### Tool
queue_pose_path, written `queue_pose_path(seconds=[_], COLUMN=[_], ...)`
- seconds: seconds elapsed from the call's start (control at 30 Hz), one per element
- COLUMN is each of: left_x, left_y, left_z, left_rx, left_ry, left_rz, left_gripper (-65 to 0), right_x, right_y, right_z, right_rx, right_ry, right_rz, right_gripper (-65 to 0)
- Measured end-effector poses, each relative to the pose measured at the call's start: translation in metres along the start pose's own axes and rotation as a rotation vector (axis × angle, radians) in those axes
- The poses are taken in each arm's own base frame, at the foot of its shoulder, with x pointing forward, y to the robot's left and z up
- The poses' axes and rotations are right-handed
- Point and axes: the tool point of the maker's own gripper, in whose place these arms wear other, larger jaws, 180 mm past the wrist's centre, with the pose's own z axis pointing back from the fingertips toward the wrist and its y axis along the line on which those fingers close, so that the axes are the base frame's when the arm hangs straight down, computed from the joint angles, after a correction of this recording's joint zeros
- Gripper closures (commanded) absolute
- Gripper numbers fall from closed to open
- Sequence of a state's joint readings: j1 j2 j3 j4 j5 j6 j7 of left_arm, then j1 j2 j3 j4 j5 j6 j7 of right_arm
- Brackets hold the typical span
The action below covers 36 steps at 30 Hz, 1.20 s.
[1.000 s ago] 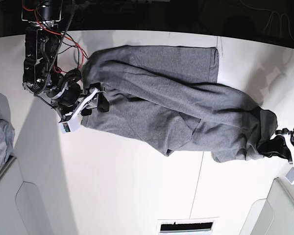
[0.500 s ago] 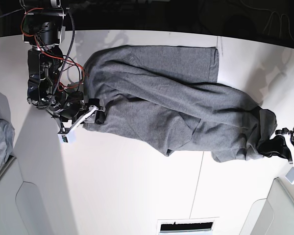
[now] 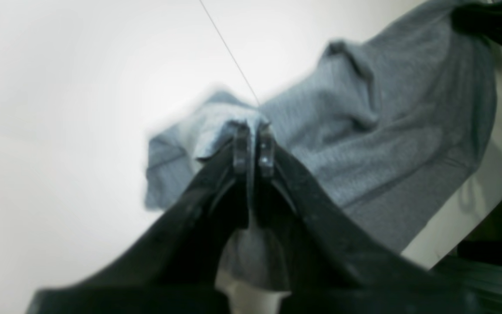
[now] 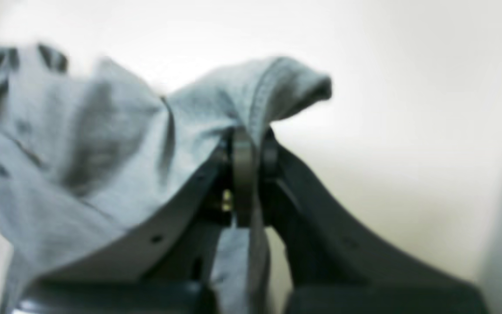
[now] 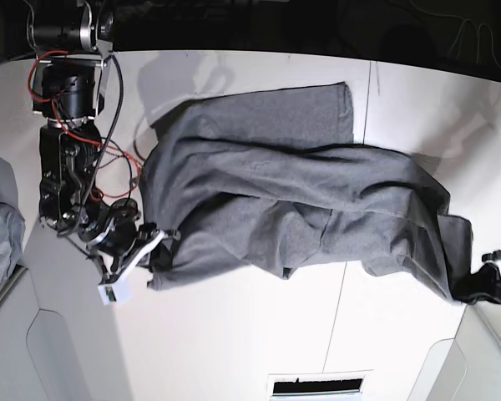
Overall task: Layout the t-shirt on the table in an organized manner, then fold the t-shirt properly
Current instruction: 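Regrasp the shirt end with the right gripper and release the left gripper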
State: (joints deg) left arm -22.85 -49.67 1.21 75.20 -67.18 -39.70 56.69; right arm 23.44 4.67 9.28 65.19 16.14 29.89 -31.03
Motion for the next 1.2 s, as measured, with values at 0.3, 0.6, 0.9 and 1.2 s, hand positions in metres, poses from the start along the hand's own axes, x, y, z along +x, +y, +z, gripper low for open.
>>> queue_pose_path(seconds=[0.3, 0.6, 0.9, 1.2], left_x=[0.066, -0.025, -0.118, -0.127], left_y=[0.013, 0.005, -0.024, -0.012], left_z=[0.058, 0.049, 0.021, 0.01], left_rx=[0.017, -0.037, -0.108, -0.02], left_ry=[-0.092, 0.151, 0.309, 0.293], left_rz=[-0.053, 0.042, 0.15, 0.091], left_gripper=[0.0, 0.0, 0.0, -26.5], right_x=[0.101, -0.003, -0.124, -0.155], right_y=[0.01, 0.01, 0.03, 0.036], right_z=[0.05, 0.051, 0.075, 0.084], right_rx=[0.061, 0.094, 0.147, 0.15], right_ry=[-0.137, 0.07, 0.221, 0.273], right_rz=[0.123, 0.005, -0.157, -0.189], right_gripper=[0.0, 0.0, 0.0, 0.0])
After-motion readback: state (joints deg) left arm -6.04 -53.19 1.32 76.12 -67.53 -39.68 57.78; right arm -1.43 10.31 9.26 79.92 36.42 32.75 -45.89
